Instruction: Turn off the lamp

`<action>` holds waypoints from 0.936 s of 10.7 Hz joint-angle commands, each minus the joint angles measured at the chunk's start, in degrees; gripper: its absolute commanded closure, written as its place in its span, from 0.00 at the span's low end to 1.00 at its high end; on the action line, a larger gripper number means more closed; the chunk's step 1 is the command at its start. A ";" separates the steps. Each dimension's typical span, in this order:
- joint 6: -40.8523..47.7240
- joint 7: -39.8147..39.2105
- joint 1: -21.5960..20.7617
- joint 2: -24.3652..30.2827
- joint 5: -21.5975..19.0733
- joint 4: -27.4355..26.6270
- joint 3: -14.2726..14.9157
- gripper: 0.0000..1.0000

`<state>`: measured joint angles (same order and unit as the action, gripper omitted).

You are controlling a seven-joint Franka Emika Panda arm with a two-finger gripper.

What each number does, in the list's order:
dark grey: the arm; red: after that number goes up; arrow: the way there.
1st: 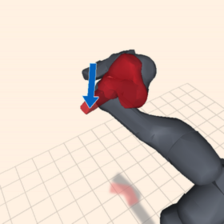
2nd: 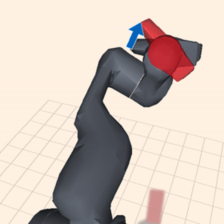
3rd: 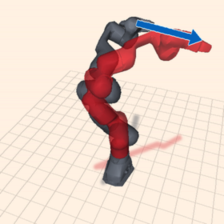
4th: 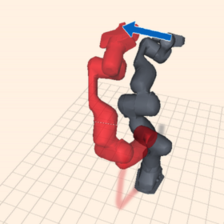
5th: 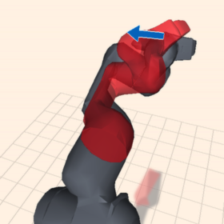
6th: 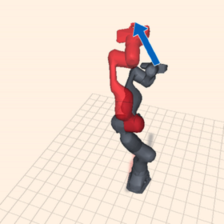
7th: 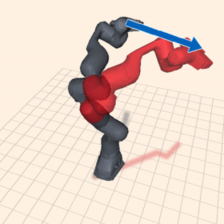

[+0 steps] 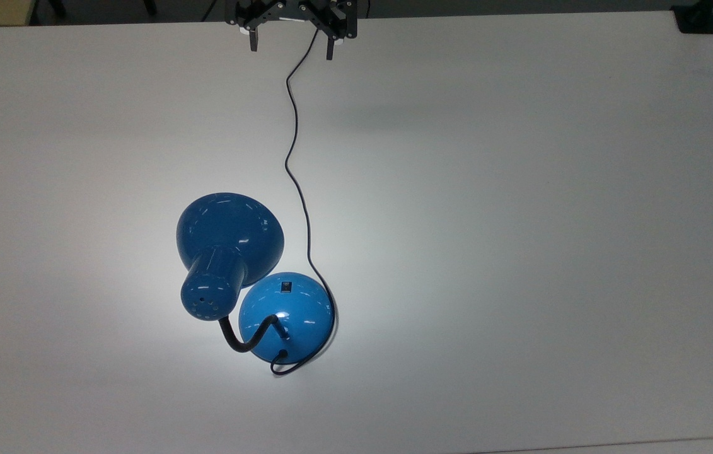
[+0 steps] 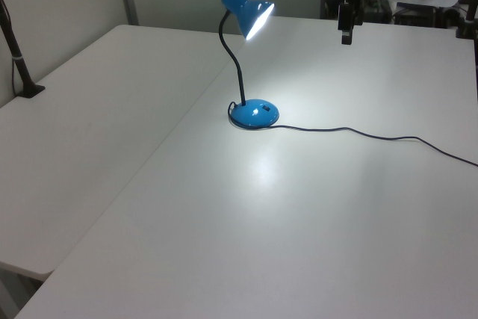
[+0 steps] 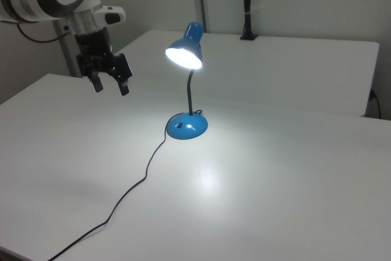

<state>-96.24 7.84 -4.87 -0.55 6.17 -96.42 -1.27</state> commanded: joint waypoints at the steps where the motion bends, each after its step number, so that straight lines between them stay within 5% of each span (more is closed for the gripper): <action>1: 0.97 -0.71 0.04 0.73 -1.08 -0.17 0.04 0.00; 9: 1.14 -0.80 0.04 0.64 -1.08 -0.17 0.04 0.00; 10: 1.14 -2.11 0.04 0.55 -1.16 -0.17 0.04 0.07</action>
<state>-96.24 7.80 -4.87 -0.55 6.17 -96.42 -1.27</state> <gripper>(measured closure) 0.000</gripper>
